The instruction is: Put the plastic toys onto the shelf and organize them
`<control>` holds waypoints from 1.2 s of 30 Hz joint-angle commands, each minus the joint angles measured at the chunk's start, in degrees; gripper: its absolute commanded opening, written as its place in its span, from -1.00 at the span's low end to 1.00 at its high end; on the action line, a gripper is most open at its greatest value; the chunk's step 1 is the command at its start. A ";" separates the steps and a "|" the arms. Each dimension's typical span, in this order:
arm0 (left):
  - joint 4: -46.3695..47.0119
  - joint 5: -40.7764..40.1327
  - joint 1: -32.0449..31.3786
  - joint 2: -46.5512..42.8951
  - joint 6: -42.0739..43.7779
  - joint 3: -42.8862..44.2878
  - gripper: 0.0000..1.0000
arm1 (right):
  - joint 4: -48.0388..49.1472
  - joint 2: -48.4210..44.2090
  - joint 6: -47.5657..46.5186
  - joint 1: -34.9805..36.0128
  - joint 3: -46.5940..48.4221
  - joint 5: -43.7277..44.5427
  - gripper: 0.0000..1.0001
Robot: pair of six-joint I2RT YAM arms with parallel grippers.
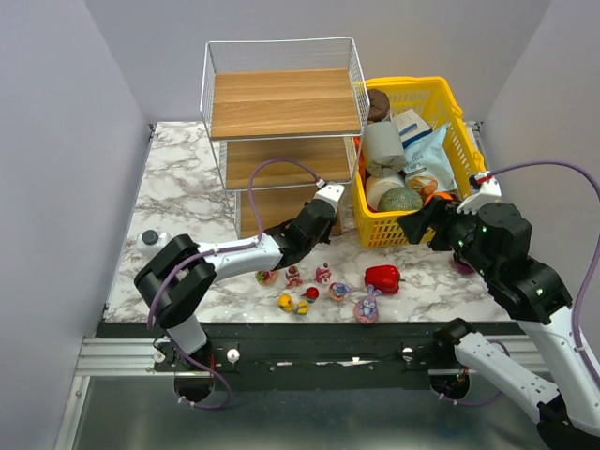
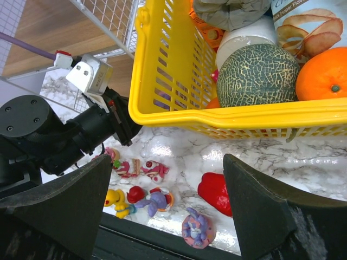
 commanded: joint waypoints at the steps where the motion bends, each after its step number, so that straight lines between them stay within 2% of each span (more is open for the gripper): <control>1: 4.39 0.64 1.93 1.83 0.95 2.28 -0.98 | -1.73 -0.73 0.43 0.27 -0.58 0.47 0.81; 7: 4.92 0.12 2.64 2.62 1.13 2.63 -0.89 | -1.82 -0.73 0.78 0.27 -0.67 0.12 0.81; 10: 4.92 -0.14 2.81 2.71 1.22 2.90 -0.73 | -1.82 -0.64 0.87 0.27 -0.67 0.12 0.81; 11: 5.00 -0.23 2.90 2.62 1.30 2.99 -0.58 | -1.82 -0.55 0.87 0.27 -0.59 0.12 0.81; 14: 5.09 -0.67 2.99 2.62 1.39 2.99 -0.39 | -1.65 -0.46 1.04 0.27 -0.58 0.03 0.81; 31: 5.18 -2.78 3.34 -1.41 0.78 1.85 0.05 | -0.77 0.59 1.57 0.27 -0.76 -0.76 0.81; 34: 3.95 -1.64 3.25 -4.13 -0.71 0.80 0.17 | -0.77 0.68 1.83 0.27 -0.76 -0.59 0.81; 36: 2.46 -0.85 3.17 -5.98 -0.98 0.09 0.32 | -0.77 0.68 2.10 0.27 -0.85 -0.32 0.81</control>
